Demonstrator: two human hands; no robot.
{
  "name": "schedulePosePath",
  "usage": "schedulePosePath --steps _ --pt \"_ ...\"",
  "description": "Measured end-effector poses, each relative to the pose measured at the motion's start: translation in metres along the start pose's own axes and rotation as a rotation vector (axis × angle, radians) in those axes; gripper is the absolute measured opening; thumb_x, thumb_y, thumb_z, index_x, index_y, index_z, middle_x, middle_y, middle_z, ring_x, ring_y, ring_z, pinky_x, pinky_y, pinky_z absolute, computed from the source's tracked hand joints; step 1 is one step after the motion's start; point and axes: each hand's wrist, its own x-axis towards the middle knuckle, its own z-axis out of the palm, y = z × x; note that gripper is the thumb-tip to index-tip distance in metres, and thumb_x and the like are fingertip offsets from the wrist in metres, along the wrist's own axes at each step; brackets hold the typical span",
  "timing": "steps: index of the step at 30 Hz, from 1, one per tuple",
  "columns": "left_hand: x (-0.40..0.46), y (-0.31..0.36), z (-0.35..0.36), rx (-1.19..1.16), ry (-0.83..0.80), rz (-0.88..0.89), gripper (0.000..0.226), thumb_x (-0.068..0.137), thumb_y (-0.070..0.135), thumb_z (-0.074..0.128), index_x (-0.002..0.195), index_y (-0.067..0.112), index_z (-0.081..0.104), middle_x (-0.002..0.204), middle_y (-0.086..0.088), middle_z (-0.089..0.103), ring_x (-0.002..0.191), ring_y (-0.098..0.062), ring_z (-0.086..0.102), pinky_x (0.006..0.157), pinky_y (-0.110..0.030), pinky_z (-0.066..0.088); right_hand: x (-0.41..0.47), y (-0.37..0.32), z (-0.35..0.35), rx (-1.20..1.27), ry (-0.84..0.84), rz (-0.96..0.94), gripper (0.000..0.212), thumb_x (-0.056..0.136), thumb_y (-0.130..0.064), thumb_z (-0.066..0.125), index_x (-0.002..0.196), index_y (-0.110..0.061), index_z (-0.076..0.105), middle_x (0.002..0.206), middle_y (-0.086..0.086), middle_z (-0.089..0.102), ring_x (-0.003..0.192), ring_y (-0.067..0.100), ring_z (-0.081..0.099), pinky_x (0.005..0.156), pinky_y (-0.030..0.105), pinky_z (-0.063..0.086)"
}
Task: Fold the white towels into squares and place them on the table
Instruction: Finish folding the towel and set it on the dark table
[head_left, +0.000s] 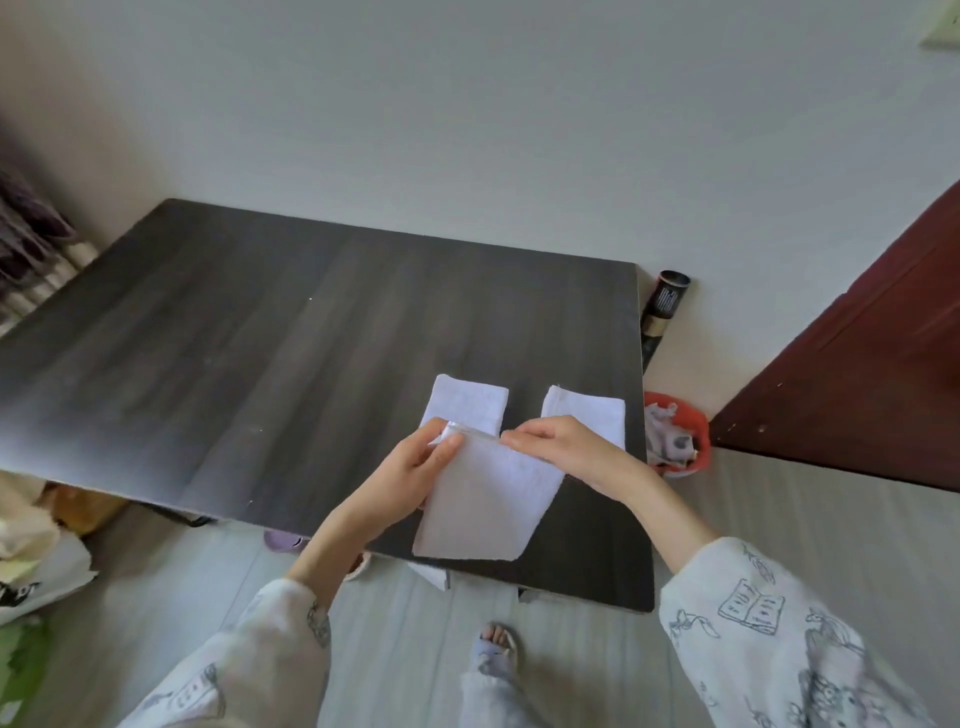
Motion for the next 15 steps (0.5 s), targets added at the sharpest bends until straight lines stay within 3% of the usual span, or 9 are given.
schedulePosePath --steps 2,5,9,15 --pt "0.024 -0.002 -0.004 -0.056 -0.019 -0.075 0.030 0.098 0.038 0.035 0.098 0.011 0.048 0.085 0.005 0.058 0.074 -0.004 0.060 0.064 -0.029 0.051 0.021 0.009 -0.013 0.187 -0.078 0.113 0.035 0.088 -0.045 0.056 0.103 -0.016 0.068 0.103 -0.004 0.066 0.101 0.008 0.060 0.085 0.023 0.044" --pt "0.058 -0.008 -0.008 -0.111 -0.007 -0.133 0.030 0.097 0.044 0.033 0.101 0.020 0.051 0.093 0.004 0.060 0.084 -0.008 0.063 0.070 -0.033 0.054 0.050 0.022 -0.028 0.395 -0.105 0.213 0.040 0.088 -0.044 0.056 0.111 -0.012 0.061 0.113 0.004 0.062 0.108 0.018 0.058 0.081 0.028 0.049" --pt "0.096 -0.019 -0.013 -0.187 -0.008 -0.215 0.029 0.097 0.045 0.031 0.100 0.025 0.053 0.089 0.010 0.060 0.077 -0.002 0.062 0.065 -0.027 0.052 0.080 0.030 -0.032 0.690 -0.066 0.331 0.022 0.091 -0.039 0.052 0.102 -0.021 0.059 0.110 0.003 0.061 0.108 0.021 0.055 0.084 0.035 0.049" --pt "0.146 -0.051 -0.030 -0.237 0.002 -0.326 0.027 0.098 0.044 0.032 0.099 0.027 0.052 0.087 0.010 0.060 0.073 -0.003 0.061 0.061 -0.025 0.049 0.124 0.046 -0.028 0.807 -0.002 0.456 0.020 0.093 -0.029 0.055 0.107 -0.016 0.060 0.103 0.004 0.065 0.101 0.022 0.061 0.088 0.039 0.049"
